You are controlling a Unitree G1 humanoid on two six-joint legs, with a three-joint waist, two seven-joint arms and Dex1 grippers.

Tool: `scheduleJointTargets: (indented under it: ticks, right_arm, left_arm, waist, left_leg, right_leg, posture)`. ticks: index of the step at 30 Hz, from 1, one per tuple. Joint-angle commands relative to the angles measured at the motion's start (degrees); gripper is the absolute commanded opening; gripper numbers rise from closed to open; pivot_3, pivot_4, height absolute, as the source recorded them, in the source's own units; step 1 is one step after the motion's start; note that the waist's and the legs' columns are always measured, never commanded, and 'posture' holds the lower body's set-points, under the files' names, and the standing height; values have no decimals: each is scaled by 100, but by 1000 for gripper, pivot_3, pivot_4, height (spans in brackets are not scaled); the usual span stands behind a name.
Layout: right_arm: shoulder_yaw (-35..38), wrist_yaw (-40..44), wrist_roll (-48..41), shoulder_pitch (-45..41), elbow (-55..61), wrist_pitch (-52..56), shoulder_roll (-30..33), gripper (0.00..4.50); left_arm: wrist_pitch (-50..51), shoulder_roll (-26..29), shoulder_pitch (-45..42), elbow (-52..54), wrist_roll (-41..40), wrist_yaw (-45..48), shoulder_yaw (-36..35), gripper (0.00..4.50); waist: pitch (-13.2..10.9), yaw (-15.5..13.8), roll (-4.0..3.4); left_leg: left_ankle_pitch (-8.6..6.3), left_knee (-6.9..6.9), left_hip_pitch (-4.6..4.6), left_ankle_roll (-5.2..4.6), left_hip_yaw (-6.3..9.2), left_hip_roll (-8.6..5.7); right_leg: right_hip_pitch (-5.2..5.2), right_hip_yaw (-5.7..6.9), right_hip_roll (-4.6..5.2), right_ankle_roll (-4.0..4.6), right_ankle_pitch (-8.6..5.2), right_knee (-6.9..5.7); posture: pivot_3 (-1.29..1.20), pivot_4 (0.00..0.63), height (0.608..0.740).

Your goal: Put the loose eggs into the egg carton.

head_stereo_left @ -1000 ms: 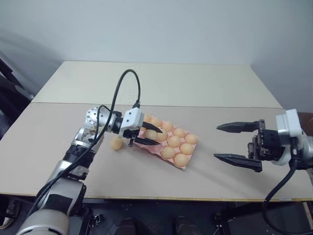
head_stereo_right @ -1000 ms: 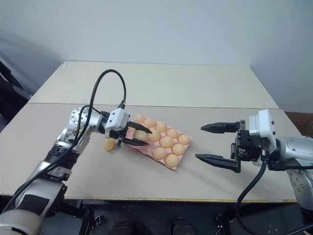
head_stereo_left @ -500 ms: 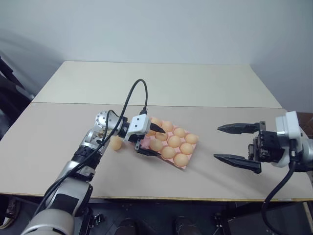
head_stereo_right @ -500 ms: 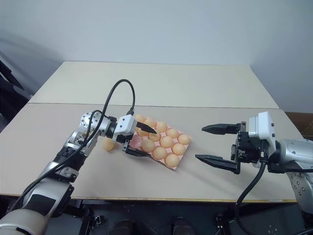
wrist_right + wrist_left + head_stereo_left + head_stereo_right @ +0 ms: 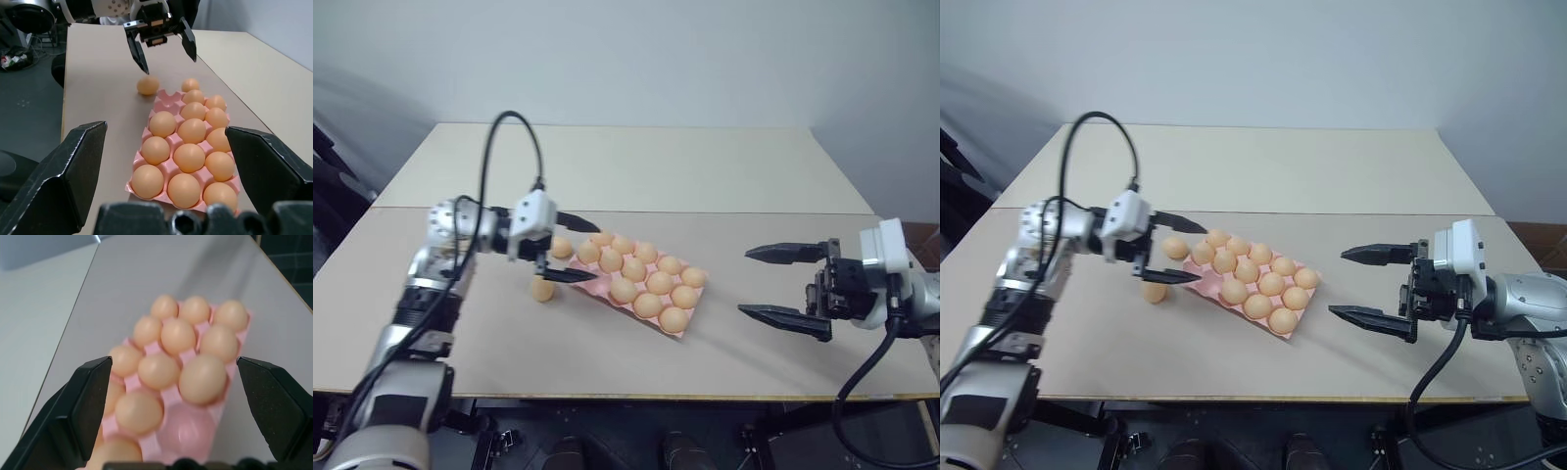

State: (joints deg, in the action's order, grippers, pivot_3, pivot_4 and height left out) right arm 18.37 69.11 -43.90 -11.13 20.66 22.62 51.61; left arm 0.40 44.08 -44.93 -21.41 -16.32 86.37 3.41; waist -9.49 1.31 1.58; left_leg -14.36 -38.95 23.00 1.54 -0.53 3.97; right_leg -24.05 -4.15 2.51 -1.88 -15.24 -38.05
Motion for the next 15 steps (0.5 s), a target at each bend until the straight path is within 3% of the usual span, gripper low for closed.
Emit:
scheduleJointTargets:
  ticks: [1, 7, 11, 15]
  right_arm:
    - [24, 83, 0, -124, 32, -142, -1, 4500]
    - [9, 190, 17, -148, -47, -156, -3, 4500]
    - [-4, 233, 31, -146, -79, -161, -9, 4500]
    - [-39, 248, 31, -163, -92, -163, -33, 4500]
  left_arm:
    - [464, 694, 403, 400, -459, 28, -782, 4413]
    - [976, 1654, 2186, 1188, -986, 133, -2029, 4413]
    - [1308, 1793, 3356, 1611, -1310, 104, -2864, 4413]
    - [1481, 1635, 3927, 2031, -1407, -295, -3252, 4413]
  waist:
    - [0, 1, 0]
    - [-1, -45, -2]
    - [-1, -76, -1]
    - [-1, -93, -1]
  left_leg:
    - [0, 1, 1, 0, 0, 0]
    - [0, 1, -1, 0, -6, 6]
    - [0, 3, -3, 0, -9, 8]
    - [0, 4, -3, 0, -10, 8]
  right_leg:
    - [-2, 0, 0, 0, 0, 0]
    - [-1, 2, 3, 0, -1, 0]
    - [1, 7, 4, 1, -1, 0]
    - [1, 8, 4, 1, -1, 0]
  posture:
    - [0, 150, 740]
    - [0, 150, 740]
    - [0, 150, 740]
    - [0, 150, 740]
